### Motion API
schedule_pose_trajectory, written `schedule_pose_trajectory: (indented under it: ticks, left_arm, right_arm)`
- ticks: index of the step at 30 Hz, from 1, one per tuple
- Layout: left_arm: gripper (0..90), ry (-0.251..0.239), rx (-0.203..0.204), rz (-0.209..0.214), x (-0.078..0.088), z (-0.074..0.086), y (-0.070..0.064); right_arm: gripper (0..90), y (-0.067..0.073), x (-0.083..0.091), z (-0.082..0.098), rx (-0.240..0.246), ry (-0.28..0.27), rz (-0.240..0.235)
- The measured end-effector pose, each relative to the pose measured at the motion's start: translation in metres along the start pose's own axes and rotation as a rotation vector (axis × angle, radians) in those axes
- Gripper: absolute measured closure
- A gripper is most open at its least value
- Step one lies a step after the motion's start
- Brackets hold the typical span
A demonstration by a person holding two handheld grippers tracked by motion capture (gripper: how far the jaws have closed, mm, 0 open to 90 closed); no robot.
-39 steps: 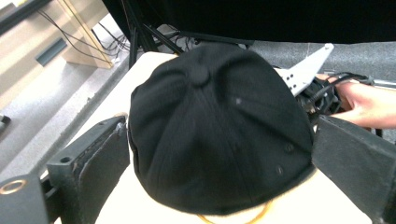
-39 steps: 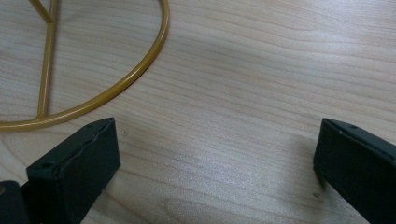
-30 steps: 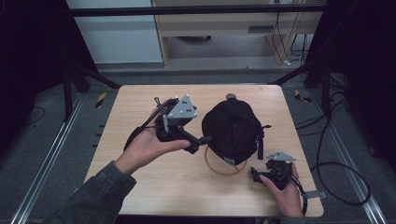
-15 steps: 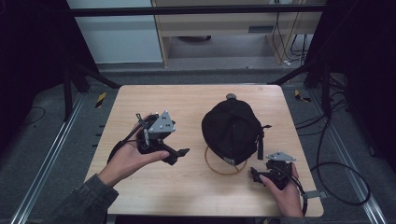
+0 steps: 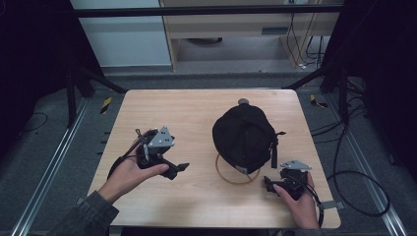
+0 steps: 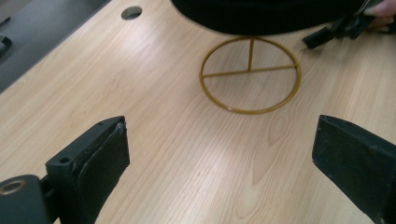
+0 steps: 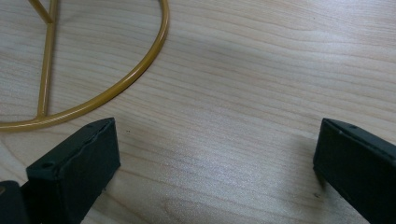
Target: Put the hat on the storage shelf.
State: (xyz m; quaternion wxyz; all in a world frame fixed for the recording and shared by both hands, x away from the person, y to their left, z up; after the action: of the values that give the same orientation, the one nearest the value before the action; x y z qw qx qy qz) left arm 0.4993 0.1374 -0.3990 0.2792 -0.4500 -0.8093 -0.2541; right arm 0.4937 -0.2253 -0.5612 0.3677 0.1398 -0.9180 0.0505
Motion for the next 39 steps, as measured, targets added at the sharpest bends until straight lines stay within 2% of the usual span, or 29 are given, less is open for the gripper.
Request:
schedule_pose_trajectory:
  ticks: [7,11,16,24,34,39]
  left_arm:
    - [3.5,0.007,0.05,-0.023,-0.005,0.025,0.013]
    - [3.6,0.028,0.08,-0.044,-0.009,0.044,0.023]
    - [4.0,0.055,0.087,-0.067,-0.013,0.063,0.035]
    - [4.6,0.08,0.126,-0.108,-0.019,0.091,0.051]
    - [4.5,0.13,0.178,-0.135,-0.02,0.131,0.071]
    - [4.4,0.12,0.212,-0.116,-0.021,0.149,0.076]
  right_arm:
    - [0.6,0.0,0.0,0.0,-0.001,0.001,0.0]
    - [0.6,0.0,0.0,0.0,0.005,-0.001,0.001]
    - [0.6,0.0,0.0,0.0,-0.002,0.001,0.001]
    - [0.7,0.001,0.001,0.001,-0.005,0.001,-0.001]
    - [0.7,0.001,0.001,0.001,-0.009,0.001,0.001]
    - [0.7,0.001,0.001,0.001,-0.009,0.0,0.003]
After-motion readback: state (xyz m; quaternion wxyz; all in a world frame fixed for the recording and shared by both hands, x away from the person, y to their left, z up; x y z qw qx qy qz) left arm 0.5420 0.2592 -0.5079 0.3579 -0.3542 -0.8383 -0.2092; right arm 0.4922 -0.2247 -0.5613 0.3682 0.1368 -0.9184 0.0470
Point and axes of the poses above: each handheld gripper's, and its own axes: x roughly backward along the jaws, z roughly out of its underside, y roughly to its left, the point moved 7 cm from there along -x, roughly forward along the jaws, and after that the axes turned 1 degree about -x, right-handed, at the moved point
